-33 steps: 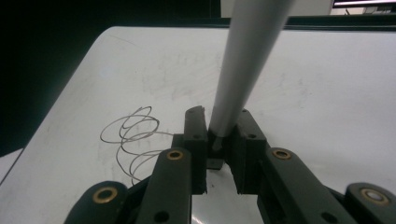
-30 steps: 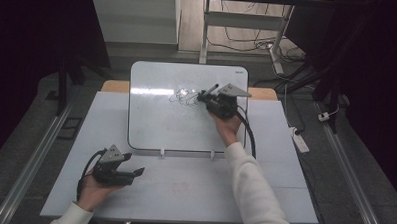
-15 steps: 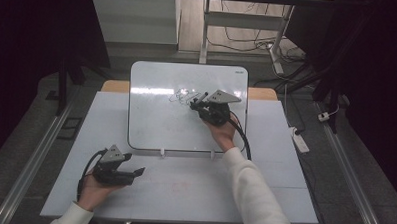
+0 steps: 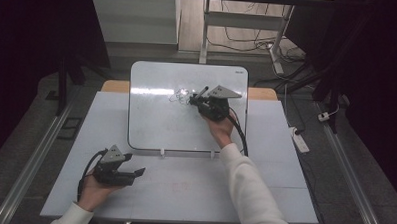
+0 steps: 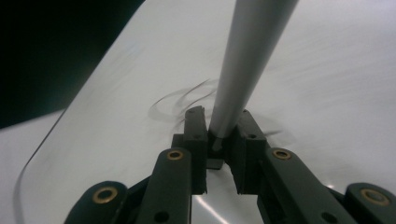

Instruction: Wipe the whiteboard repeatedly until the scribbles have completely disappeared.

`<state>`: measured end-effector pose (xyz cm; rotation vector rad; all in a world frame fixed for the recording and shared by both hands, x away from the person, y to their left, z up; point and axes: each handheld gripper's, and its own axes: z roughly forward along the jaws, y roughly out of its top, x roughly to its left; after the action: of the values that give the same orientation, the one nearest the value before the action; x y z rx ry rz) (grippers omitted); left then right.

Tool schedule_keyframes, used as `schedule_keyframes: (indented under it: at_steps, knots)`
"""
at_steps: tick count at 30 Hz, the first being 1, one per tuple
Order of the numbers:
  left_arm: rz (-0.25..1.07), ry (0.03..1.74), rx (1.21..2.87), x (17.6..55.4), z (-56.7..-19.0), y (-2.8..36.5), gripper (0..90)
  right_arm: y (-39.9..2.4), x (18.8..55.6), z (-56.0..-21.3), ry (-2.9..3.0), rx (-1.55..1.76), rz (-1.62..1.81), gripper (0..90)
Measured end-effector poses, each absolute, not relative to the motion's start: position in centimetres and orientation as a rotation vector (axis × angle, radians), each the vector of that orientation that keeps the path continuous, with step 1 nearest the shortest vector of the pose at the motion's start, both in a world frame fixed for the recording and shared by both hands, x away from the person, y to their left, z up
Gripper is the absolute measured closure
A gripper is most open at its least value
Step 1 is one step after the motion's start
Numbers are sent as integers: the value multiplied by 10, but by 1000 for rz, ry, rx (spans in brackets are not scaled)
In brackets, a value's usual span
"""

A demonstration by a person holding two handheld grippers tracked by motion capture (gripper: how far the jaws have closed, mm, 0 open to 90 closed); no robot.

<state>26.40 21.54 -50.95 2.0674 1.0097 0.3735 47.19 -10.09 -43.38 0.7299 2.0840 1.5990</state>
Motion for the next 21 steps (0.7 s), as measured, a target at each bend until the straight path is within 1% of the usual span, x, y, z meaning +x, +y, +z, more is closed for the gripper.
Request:
schedule_keyframes:
  at_steps: [4,10,15,17,21]
  knots:
    - [370,1012,2062,265,-510,217,272,-113,483,-424,1997,826,1639,780]
    - [370,1006,2072,265,-510,216,272,-86,461,-440,2164,650,1544,780]
    - [377,1004,2061,263,-508,216,272,-109,480,-425,1999,800,1595,780]
    - [373,1006,2061,264,-509,217,272,-112,482,-424,1980,831,1621,780]
    - [371,1007,2071,266,-510,216,272,-91,465,-438,2121,702,1578,780]
